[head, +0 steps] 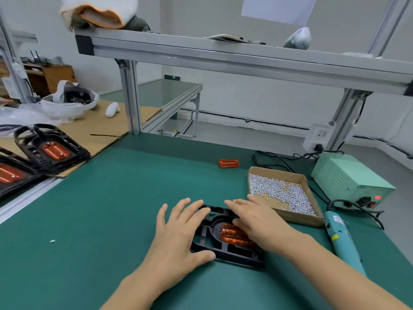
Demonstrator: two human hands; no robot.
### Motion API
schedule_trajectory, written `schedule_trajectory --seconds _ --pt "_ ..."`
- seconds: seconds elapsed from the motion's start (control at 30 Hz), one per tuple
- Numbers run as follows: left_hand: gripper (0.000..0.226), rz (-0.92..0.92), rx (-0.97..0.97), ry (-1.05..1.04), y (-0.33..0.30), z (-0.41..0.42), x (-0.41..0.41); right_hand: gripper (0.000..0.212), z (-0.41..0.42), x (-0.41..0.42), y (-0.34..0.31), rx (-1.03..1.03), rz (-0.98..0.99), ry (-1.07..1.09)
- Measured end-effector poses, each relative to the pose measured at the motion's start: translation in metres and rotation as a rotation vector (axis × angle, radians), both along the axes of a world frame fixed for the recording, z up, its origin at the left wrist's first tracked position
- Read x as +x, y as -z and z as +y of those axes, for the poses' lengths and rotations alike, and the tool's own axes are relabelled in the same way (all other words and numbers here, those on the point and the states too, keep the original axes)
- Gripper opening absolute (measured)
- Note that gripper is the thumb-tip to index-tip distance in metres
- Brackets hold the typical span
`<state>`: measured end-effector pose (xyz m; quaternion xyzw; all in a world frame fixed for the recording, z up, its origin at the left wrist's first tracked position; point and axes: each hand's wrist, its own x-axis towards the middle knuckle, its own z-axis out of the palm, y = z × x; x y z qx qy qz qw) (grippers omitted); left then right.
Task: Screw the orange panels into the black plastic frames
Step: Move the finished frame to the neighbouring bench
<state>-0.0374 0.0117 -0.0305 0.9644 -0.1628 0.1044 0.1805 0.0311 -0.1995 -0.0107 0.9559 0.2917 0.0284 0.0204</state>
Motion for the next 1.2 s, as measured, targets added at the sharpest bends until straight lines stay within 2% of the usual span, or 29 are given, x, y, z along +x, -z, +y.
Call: schedule_trajectory --seconds 0.2,0.37,0.47,0.57,0.67,0.77,0.83,0.9,1.03,1.1,1.2 --pt "0.087 0.026 -0.002 -0.114 0.001 0.001 -0.001 0.029 0.001 -0.001 -0.002 0.078 -0.064 0.036" --pt "0.090 0.006 -0.008 -0.329 0.003 0.006 0.000 0.040 0.001 -0.006 -0.006 0.153 -0.082 0.089" --pt "0.087 0.043 -0.072 -0.437 0.004 0.008 0.001 0.046 0.005 -0.011 -0.006 0.306 -0.048 0.142" --pt "0.067 0.115 -0.223 -0.434 0.003 0.006 0.002 0.042 0.014 -0.012 -0.004 0.494 0.056 0.182" --pt "0.049 0.202 -0.550 -0.339 0.001 0.002 0.001 0.035 0.026 -0.011 -0.002 0.616 0.147 0.230" --pt "0.056 0.281 -0.831 -0.291 -0.001 -0.003 0.003 0.024 0.040 -0.010 -0.001 0.726 0.211 0.273" --pt "0.069 0.281 -0.961 -0.281 -0.002 -0.005 0.007 0.019 0.052 -0.010 -0.003 0.813 0.254 0.281" --pt "0.088 0.250 -1.023 -0.269 -0.004 -0.005 0.010 0.017 0.066 -0.008 -0.006 0.882 0.270 0.270" --pt "0.121 0.170 -1.008 -0.328 -0.010 0.010 0.018 0.014 0.097 0.000 -0.017 0.968 0.288 0.242" --pt "0.121 0.133 -1.029 -0.368 -0.013 0.022 0.022 0.012 0.112 0.006 -0.021 0.975 0.299 0.223" --pt "0.101 0.069 -1.129 -0.420 -0.018 0.041 0.027 0.006 0.138 0.016 -0.027 0.949 0.295 0.180"
